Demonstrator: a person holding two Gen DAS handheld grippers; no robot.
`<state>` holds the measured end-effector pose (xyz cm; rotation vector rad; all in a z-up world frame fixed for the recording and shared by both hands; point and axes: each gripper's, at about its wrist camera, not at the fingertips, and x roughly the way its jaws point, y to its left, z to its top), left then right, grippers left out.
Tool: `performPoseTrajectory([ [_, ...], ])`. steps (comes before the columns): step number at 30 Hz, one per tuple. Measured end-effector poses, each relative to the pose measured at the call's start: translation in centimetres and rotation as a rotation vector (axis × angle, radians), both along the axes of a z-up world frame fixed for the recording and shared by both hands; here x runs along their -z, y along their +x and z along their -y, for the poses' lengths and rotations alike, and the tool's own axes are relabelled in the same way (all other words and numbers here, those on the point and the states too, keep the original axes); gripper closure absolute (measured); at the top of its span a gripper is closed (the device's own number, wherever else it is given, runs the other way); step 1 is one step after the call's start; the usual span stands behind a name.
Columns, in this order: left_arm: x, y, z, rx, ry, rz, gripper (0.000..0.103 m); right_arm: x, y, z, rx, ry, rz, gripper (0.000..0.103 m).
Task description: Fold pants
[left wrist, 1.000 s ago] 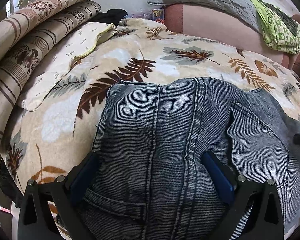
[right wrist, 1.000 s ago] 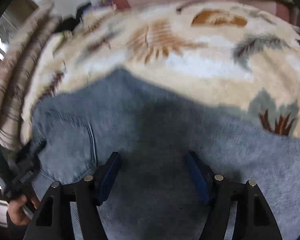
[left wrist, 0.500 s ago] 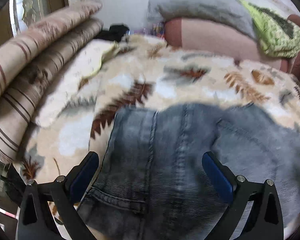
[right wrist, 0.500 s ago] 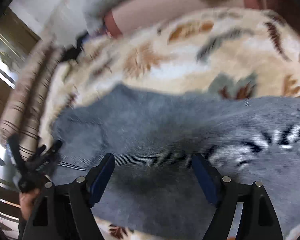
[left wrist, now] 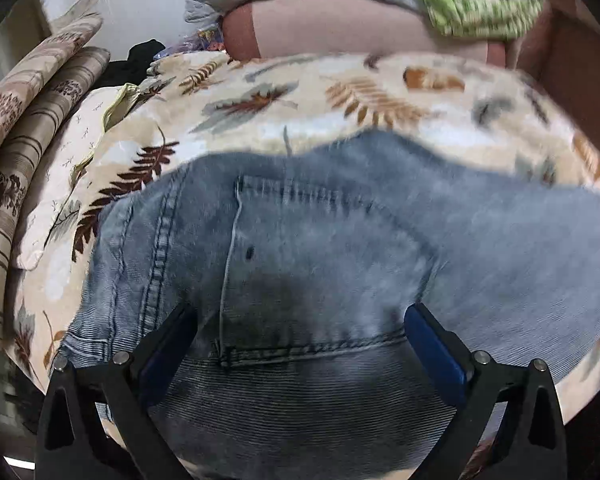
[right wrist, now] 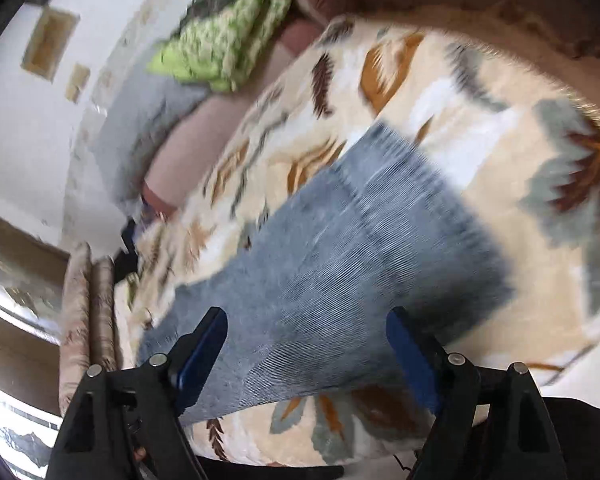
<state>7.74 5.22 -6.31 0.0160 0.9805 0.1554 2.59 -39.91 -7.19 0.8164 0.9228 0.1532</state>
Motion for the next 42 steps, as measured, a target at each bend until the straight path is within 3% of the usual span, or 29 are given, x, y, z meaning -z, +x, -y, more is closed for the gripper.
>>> performPoseTrajectory([
  [6, -2.2, 1.1, 2.7, 0.032, -0.085, 0.060, 0.000, 4.7, -1.4, 4.6, 0.164, 0.182, -0.115, 0.018],
  [12, -2.0, 2.9, 7.7, 0.103, -0.157, 0.055, 0.000, 5.8, -0.2, 6.1, 0.251, 0.305, -0.091, 0.017],
  [18, -1.7, 4.0, 12.1, 0.139, -0.202, 0.034, 0.000, 5.8, 0.3, 6.5, 0.282, 0.284, -0.095, 0.021],
  [19, -1.6, 4.3, 13.2, 0.148, -0.209, 0.031, 0.000, 5.4, 0.2, 6.4, 0.279, 0.261, -0.095, 0.027],
  [22, -1.0, 4.9, 15.7, 0.185, -0.185, 0.024, 0.000, 5.4, 0.2, 6.6, 0.272, 0.208, -0.102, 0.060],
  [23, -0.1, 5.4, 16.7, 0.192, -0.130, 0.000, 0.000, 5.6, 0.2, 6.8, 0.273, 0.204, -0.111, 0.061],
  [25, 3.6, 6.5, 18.9, 0.236, 0.013, -0.155, 0.000, 5.8, -0.3, 7.1, 0.270, 0.189, -0.114, 0.064],
  [27, 3.9, 5.9, 19.3, 0.265, 0.050, -0.088, 0.000, 5.5, -0.2, 6.7, 0.243, 0.150, -0.122, 0.064],
  [28, 3.6, 5.8, 19.3, 0.269, 0.053, -0.096, 0.000, 5.4, 0.0, 6.5, 0.226, 0.134, -0.126, 0.060],
  [29, 3.1, 5.8, 19.2, 0.260, 0.036, -0.105, 0.001, 5.2, 0.1, 6.4, 0.214, 0.127, -0.121, 0.053],
  [31, 1.3, 5.6, 18.7, 0.250, -0.035, -0.045, 0.000, 5.2, 0.0, 6.3, 0.218, 0.169, -0.106, 0.035],
  [33, -0.4, 5.6, 18.8, 0.242, -0.070, 0.022, 0.001, 5.2, 0.3, 6.2, 0.226, 0.160, -0.117, 0.032],
  [35, -0.2, 5.9, 19.5, 0.262, -0.089, 0.016, 0.001, 5.2, 0.7, 6.0, 0.212, 0.148, -0.119, 0.032],
  [36, 1.2, 6.2, 20.3, 0.284, -0.062, -0.045, 0.000, 5.1, 0.8, 5.9, 0.203, 0.133, -0.118, 0.034],
  [38, 4.6, 6.8, 21.6, 0.320, 0.042, -0.170, 0.000, 5.1, 0.9, 5.8, 0.176, 0.102, -0.126, 0.079],
  [40, 4.5, 6.0, 21.9, 0.338, 0.079, -0.095, 0.000, 4.7, 0.7, 5.5, 0.156, 0.056, -0.126, 0.079],
  [42, 3.3, 5.9, 21.9, 0.333, 0.062, -0.102, 0.001, 3.6, 0.3, 5.0, 0.153, -0.010, -0.101, 0.079],
])
